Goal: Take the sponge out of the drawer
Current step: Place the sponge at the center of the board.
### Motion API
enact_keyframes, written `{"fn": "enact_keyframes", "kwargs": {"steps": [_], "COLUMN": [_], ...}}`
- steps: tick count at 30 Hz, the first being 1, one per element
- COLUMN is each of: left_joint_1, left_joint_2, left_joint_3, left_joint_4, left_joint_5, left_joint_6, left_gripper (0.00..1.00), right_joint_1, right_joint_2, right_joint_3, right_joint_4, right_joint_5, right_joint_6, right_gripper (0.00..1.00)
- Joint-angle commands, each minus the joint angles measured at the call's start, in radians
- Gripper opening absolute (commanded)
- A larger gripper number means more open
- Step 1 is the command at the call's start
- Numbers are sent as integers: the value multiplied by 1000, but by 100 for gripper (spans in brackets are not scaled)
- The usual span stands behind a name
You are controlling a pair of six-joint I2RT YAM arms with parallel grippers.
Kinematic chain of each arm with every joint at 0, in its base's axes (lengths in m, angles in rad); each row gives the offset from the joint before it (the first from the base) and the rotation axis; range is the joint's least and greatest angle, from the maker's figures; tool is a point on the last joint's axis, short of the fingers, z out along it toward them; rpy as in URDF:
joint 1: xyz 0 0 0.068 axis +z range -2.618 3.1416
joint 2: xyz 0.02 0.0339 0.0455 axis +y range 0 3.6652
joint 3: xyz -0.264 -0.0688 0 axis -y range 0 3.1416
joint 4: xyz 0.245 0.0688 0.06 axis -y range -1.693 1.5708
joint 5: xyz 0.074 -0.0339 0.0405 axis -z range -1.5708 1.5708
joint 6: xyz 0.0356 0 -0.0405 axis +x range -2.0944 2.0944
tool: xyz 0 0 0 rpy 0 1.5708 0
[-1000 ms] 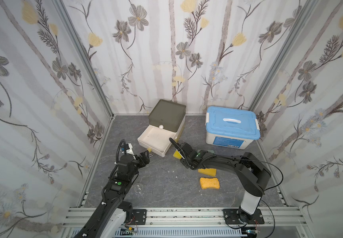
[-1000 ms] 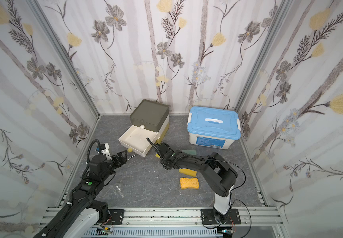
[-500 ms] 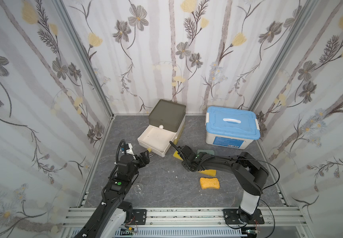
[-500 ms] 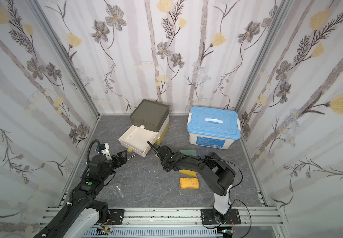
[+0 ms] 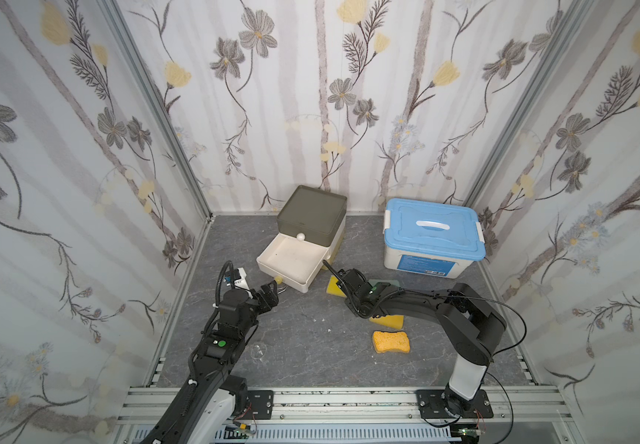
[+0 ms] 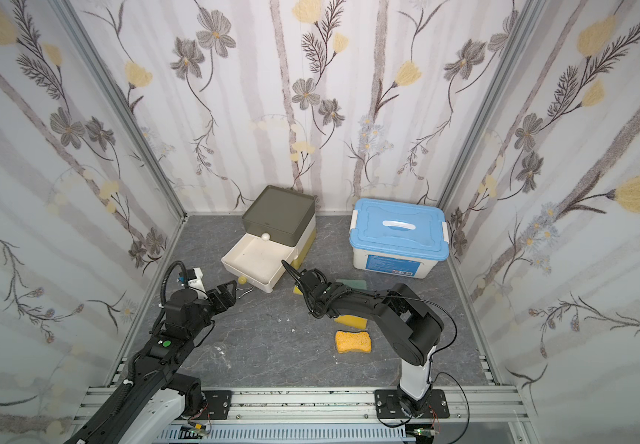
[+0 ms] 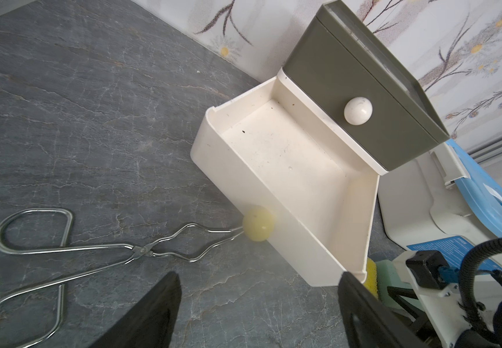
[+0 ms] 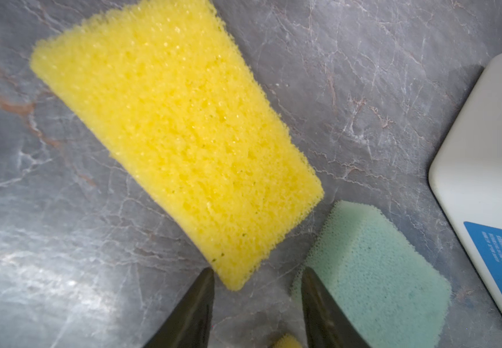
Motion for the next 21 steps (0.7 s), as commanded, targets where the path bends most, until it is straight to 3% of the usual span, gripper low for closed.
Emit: {"fn": "enact_keyframes", "kwargs": {"steps": [1,8,21], "left_joint_1": [1,1,1], "left_joint_2": [9,21,90], "left_joint_3": [7,11,36], "left_joint_4": [6,8,20], "left_joint_5": [-6,0,18], "left_joint_6": [0,0,-4], "left_gripper": [84,84,84], "right_joint_1": [-5,-19,14], "right_joint_2": [-11,-11,-145], "right_joint_3": [-2,1,-32], "right_joint_4": [11,13,49], "right_joint_5": [35,38,-91], "right_joint_6": [9,13,24], "right_gripper": [49,49,50]}}
